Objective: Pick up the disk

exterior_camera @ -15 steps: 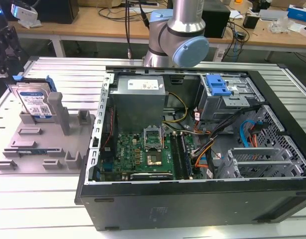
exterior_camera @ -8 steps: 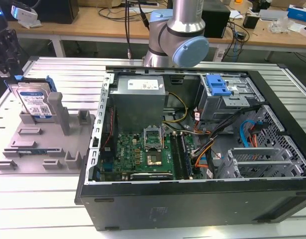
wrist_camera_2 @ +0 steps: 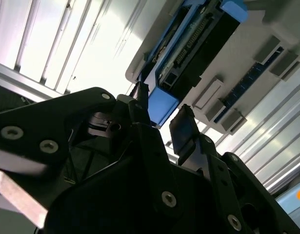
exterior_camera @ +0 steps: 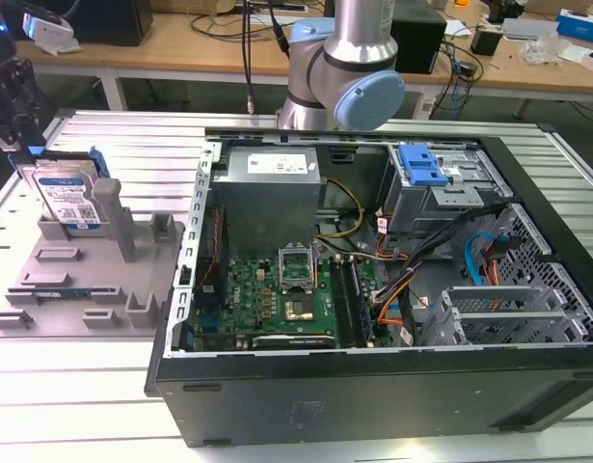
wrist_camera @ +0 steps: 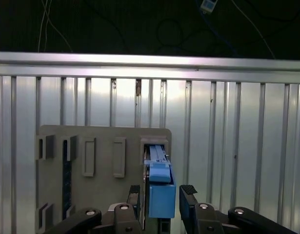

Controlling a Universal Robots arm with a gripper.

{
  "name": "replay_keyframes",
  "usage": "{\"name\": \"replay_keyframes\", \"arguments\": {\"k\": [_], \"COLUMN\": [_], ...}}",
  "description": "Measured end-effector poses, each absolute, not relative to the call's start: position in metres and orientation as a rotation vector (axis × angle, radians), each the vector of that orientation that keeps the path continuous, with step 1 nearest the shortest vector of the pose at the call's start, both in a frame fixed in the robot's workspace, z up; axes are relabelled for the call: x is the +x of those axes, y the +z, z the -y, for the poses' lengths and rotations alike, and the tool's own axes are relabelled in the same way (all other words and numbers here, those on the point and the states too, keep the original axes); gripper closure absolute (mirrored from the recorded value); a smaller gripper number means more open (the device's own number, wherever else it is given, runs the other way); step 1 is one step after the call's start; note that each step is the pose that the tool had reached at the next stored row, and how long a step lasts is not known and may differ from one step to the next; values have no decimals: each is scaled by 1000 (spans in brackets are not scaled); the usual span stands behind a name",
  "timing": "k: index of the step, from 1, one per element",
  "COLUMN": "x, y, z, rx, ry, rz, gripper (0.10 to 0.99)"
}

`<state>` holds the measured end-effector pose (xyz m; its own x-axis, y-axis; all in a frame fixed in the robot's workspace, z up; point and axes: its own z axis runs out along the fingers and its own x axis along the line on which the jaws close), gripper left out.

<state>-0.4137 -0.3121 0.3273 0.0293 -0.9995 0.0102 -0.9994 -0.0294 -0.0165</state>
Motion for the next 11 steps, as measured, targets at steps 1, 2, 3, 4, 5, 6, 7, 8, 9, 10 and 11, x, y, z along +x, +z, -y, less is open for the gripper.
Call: {"name": "replay_keyframes", "arguments": {"k": [1,2,3,4,5,6,7,8,9,10,11], "x": [-414,-414,-414,-414,-414,-414,-414,-414,-414,-414,-414], "y": [327,326,326,325,325,324,324,324,324,323,323], "z": [312,312,312,312,312,312,312,312,312,312,312], "rx": [-2250,-2250,-2251,-2251,-2251,-2252,-2252,-2252,-2252,-2252,-2253], "ry": [-30,-30,-30,-31,-32,-32,-33,-33,-34,-34,-34], "rz": [-2185,-2185,-2185,-2186,-2186,-2186,-2187,-2187,-2187,-2187,-2187], "gripper": [635,635,635,635,635,635,635,635,635,635,635]}}
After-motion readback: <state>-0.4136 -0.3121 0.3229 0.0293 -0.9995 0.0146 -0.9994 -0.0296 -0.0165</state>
